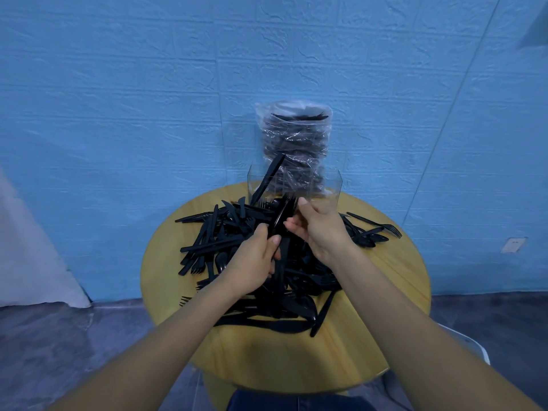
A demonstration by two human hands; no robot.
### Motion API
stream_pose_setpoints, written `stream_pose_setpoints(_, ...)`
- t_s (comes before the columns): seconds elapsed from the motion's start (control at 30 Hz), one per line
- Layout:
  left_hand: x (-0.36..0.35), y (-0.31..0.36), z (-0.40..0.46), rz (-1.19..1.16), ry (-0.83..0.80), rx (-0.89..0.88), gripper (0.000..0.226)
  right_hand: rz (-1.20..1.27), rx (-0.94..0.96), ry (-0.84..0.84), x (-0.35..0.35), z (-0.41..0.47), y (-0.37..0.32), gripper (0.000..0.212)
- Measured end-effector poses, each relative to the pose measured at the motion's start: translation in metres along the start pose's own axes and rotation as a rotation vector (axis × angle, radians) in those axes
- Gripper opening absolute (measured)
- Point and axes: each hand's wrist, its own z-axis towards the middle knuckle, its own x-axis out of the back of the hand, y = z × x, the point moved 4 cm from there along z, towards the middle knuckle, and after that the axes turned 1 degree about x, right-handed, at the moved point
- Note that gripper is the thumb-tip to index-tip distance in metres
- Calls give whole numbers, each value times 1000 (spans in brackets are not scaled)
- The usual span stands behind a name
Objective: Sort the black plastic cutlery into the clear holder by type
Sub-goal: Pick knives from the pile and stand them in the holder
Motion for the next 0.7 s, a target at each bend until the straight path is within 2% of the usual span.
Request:
stream_pose_setpoints(0.13,2,-6,-4,-242,-19,91,21,-211,26,-90,0,-2,7,26)
stream_pose_setpoints(0.2,1,-6,-6,-330,-77,86,22,-225,26,-113,-3,-3,10,29)
stream_pose_setpoints(0.27,-3,-2,-9,-402,-161,68,22,-99,-4,-141,-8,-3,13,30)
stream_pose_setpoints(0.4,-11,2,-15,-578,-267,89,21,233,-35,-162,-20,-3,16,17)
stream_pose_setpoints(0.53,-9,2,-15,-680,-277,160,24,283,-30,-114,-29,-2,16,11)
stream_pose_setpoints(0.6,-6,6,-15,-665,-300,179,23,227,-2,-44,-29,1,15,17)
stream_pose_setpoints(0.7,-3,8,-11,-420,-338,132,17,211,35,4,-30,10,12,24)
